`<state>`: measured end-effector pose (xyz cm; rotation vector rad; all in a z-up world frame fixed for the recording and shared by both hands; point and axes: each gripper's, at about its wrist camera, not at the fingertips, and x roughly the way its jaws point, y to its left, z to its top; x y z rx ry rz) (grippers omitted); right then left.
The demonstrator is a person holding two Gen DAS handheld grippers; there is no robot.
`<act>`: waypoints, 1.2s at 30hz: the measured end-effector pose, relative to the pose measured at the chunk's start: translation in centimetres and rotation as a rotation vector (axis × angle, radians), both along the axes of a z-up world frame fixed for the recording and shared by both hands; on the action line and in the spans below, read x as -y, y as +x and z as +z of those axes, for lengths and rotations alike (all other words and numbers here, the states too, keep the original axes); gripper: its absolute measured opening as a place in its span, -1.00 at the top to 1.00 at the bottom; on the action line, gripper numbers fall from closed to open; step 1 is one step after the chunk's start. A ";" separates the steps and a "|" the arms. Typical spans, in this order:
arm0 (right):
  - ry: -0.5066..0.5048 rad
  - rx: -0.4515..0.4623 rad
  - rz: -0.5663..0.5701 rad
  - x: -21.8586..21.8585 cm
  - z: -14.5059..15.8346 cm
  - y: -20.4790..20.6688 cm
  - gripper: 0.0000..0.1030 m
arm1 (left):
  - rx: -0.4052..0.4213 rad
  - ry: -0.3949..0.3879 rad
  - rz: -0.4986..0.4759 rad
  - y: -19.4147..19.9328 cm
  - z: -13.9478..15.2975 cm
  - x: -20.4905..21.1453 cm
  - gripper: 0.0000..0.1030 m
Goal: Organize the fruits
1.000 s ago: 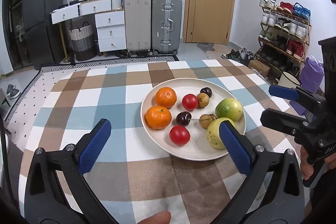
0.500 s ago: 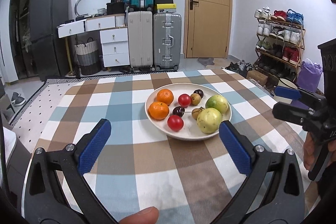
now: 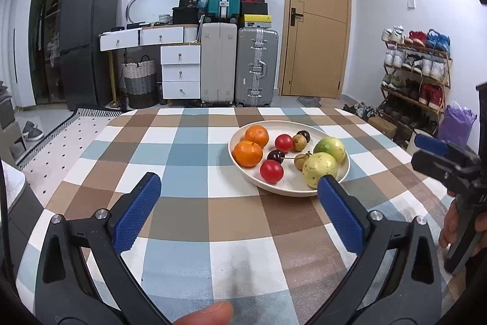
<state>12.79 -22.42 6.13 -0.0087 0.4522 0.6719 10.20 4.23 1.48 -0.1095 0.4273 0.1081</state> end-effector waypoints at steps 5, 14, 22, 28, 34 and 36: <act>-0.029 0.011 -0.010 -0.4 -0.3 -0.1 -0.99 | 0.013 -0.005 0.005 0.1 -0.1 -0.1 -0.99; -0.031 0.025 -0.021 -0.4 -0.3 -0.2 -0.99 | 0.002 0.004 0.000 0.2 -0.3 0.1 -0.99; -0.022 0.026 -0.028 -0.1 -0.2 -0.1 -0.99 | 0.003 0.006 -0.002 0.3 -0.3 0.1 -0.99; -0.022 0.026 -0.028 -0.1 -0.2 -0.1 -0.99 | 0.002 0.006 -0.001 0.2 -0.3 0.2 -0.99; -0.022 0.026 -0.029 -0.1 -0.2 -0.1 -0.99 | 0.003 0.006 -0.003 0.2 -0.3 0.2 -0.99; -0.022 0.026 -0.028 -0.1 -0.2 -0.2 -0.99 | 0.003 0.007 -0.002 0.2 -0.3 0.2 -0.99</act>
